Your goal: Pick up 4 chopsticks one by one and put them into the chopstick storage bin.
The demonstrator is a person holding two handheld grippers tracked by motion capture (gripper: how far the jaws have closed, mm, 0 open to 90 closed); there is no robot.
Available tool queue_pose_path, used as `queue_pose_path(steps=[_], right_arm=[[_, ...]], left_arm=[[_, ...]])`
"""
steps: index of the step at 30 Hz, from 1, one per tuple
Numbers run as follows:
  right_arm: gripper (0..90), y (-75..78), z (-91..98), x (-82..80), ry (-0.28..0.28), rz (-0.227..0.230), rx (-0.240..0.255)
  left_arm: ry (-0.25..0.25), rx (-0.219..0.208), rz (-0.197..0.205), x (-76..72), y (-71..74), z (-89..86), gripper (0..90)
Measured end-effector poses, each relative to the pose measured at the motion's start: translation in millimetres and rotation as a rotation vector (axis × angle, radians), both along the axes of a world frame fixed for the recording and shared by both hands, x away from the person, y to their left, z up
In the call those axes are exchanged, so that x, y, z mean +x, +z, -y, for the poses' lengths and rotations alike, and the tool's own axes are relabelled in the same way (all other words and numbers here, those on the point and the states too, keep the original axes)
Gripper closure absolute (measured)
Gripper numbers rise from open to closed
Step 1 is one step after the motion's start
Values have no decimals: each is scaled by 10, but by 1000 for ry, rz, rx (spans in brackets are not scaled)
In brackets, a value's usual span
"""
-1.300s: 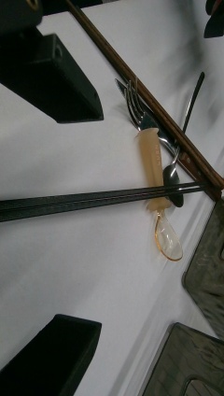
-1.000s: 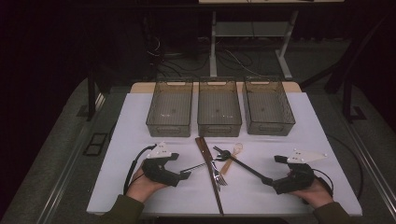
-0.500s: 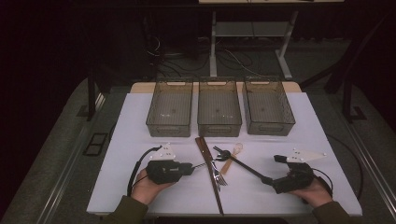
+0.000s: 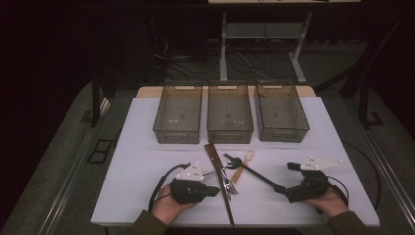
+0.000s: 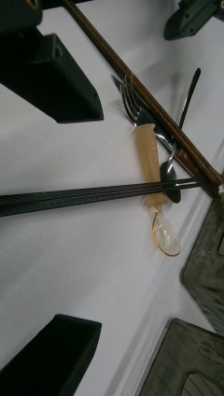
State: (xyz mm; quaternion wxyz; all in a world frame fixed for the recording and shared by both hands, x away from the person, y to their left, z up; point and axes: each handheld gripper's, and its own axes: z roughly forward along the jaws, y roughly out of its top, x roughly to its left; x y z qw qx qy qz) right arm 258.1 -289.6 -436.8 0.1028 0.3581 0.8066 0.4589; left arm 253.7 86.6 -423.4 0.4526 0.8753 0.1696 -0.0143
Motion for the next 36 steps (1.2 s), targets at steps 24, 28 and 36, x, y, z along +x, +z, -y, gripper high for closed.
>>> queue_pose_path(steps=[24, 28, 36], right_arm=[[11, -5, 0, 8, 0, -1, -2], [11, -4, 0, 6, 0, -1, -3], [11, -4, 1, 6, 0, 0, -2]], left_arm=[[-97, 96, -8, -95, -194, 563, 897], [-107, 118, -14, -104, -227, 601, 897], [-109, 139, -36, -84, -262, 594, 897]])
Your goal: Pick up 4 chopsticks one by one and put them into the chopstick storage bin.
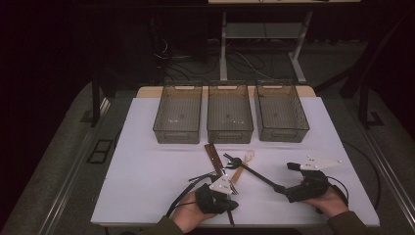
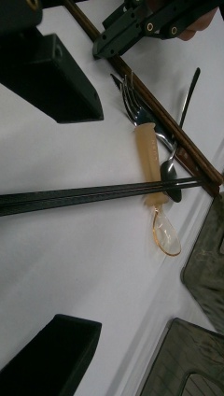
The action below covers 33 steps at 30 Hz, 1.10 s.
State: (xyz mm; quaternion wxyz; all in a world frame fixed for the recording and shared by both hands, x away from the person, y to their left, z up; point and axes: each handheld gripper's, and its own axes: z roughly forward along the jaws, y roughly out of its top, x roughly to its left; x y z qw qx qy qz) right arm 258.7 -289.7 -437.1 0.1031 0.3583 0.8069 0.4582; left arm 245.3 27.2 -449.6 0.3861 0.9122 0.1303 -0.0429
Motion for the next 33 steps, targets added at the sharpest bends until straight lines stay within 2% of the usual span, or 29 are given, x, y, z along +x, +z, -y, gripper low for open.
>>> queue_pose_path(steps=[20, 33], right_arm=[[11, 5, 9, -3, -4, -1, 3], [11, 6, 14, -1, -4, 3, 2]], left_arm=[[9, 14, -23, 15, 11, -70, 897], [17, 40, -32, 31, 33, -154, 897]])
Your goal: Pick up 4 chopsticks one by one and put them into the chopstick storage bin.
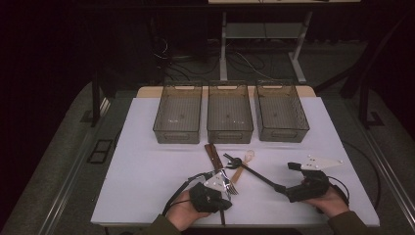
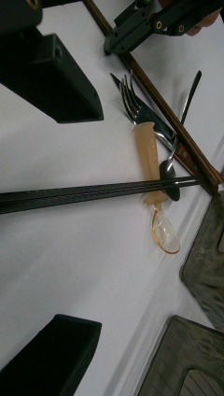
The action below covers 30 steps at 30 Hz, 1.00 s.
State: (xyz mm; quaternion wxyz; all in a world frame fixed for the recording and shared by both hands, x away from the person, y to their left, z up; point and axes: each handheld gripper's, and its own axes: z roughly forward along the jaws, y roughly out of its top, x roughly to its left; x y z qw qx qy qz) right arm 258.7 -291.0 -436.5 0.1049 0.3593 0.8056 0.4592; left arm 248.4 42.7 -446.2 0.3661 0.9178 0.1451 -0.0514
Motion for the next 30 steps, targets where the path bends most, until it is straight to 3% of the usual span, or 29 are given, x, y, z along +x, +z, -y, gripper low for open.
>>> queue_pose_path(steps=[20, 30], right_arm=[[11, 2, 0, 3, -1, -4, 2], [11, 1, -1, 5, -1, -3, 2]], left_arm=[[17, 39, 6, 15, 33, -132, 897], [49, 56, -6, 26, 54, -212, 897]])
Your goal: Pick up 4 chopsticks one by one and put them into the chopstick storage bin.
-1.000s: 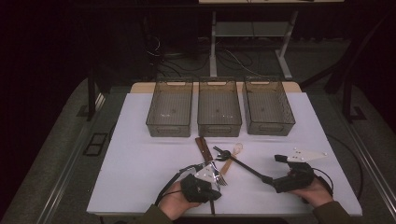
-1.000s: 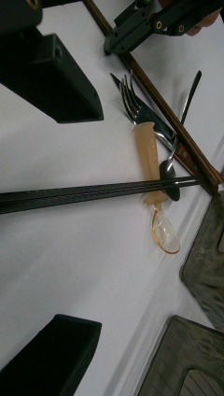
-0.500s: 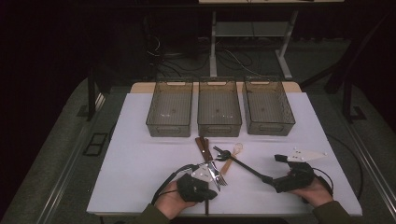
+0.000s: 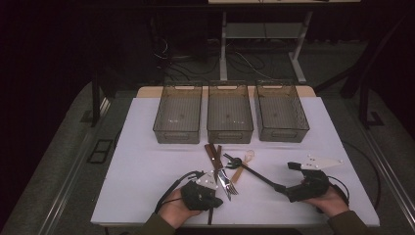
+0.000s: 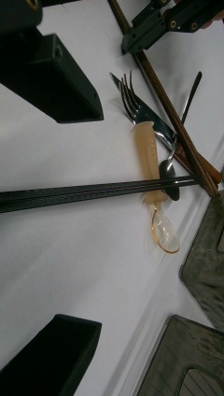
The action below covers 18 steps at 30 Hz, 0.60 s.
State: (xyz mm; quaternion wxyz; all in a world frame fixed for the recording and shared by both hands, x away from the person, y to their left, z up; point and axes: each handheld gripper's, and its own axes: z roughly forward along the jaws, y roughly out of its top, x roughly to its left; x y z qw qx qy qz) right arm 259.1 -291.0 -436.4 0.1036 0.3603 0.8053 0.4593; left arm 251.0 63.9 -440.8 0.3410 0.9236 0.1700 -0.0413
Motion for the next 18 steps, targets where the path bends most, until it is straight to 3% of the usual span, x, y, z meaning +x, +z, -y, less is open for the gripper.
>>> queue_pose_path(steps=[4, 6, 11, 18], right_arm=[[11, 1, 1, -1, -1, -1, 0], [11, 1, 1, -2, -1, -1, 0], [11, 3, 4, -2, -2, -1, 1], [11, 2, 2, 0, -3, -1, 1]], left_arm=[[-6, 16, 18, 26, 12, -45, 897], [20, 1, 10, 17, 6, -55, 897], [20, 31, 20, 31, 24, -127, 897], [54, 36, 21, 24, 26, -197, 897]])
